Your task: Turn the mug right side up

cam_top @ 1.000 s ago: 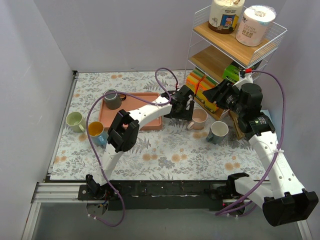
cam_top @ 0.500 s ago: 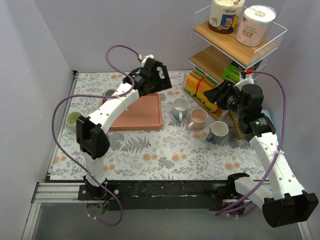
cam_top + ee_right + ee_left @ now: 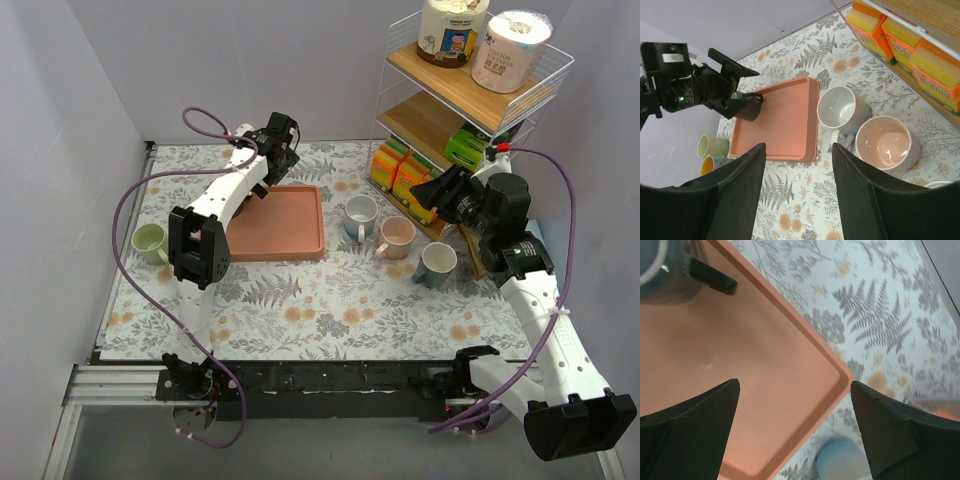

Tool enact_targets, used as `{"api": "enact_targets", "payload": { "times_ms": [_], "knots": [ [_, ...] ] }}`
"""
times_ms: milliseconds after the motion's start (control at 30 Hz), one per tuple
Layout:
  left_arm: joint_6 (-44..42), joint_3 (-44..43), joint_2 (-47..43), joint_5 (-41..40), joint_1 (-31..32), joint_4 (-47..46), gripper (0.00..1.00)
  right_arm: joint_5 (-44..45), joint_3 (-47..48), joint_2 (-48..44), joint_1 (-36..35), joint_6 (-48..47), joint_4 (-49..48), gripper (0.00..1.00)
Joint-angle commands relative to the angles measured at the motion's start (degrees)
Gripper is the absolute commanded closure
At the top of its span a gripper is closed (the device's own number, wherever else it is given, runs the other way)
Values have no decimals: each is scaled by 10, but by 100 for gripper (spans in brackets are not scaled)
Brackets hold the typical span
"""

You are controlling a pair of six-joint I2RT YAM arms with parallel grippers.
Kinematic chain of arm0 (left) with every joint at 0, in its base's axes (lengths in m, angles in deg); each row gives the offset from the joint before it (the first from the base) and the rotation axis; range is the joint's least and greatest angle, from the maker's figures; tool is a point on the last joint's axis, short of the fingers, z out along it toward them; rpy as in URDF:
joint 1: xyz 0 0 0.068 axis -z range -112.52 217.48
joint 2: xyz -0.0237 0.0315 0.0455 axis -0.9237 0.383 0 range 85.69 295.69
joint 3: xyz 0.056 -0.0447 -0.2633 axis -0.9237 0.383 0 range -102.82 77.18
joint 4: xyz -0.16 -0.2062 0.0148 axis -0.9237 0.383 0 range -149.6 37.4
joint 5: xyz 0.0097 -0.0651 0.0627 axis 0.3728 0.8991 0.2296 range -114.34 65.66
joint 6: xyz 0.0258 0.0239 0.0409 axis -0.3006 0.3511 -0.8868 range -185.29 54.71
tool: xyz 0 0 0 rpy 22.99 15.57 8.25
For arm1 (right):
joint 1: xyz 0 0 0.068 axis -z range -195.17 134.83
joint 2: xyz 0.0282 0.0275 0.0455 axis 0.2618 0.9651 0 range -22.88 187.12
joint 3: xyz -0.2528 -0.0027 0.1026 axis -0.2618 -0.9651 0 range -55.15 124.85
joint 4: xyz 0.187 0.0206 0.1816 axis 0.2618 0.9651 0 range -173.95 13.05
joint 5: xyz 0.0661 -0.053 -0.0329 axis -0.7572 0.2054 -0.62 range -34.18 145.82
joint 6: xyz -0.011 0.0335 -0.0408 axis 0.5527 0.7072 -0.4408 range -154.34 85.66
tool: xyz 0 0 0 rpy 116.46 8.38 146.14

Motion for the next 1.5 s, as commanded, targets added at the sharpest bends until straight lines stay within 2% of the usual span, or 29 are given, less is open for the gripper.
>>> {"api": "enact_targets", "payload": {
  "times_ms": [0, 133, 300, 433, 700, 967, 1467],
  "knots": [
    [141, -86, 32, -54, -42, 100, 7, -5, -10, -23, 4, -1, -3, 36],
    [270, -97, 52, -54, -65, 176, 5, 1, -21, -35, 5, 2, 2, 36],
    [338, -116, 66, -81, -65, 225, 3, 13, -22, -41, 8, -6, 16, 36],
    [381, -87, 58, -84, -65, 225, 3, 11, -21, -37, 10, -6, 17, 36],
    [453, -92, 84, -62, -70, 195, 4, -1, -16, -29, 10, -2, 21, 36],
    [496, -107, 123, -54, -83, 172, 7, -5, -16, -34, 11, 5, 36, 37],
    [491, -76, 107, -134, -103, 105, 9, 9, -2, -39, 10, -8, 67, 37]
  ]
}}
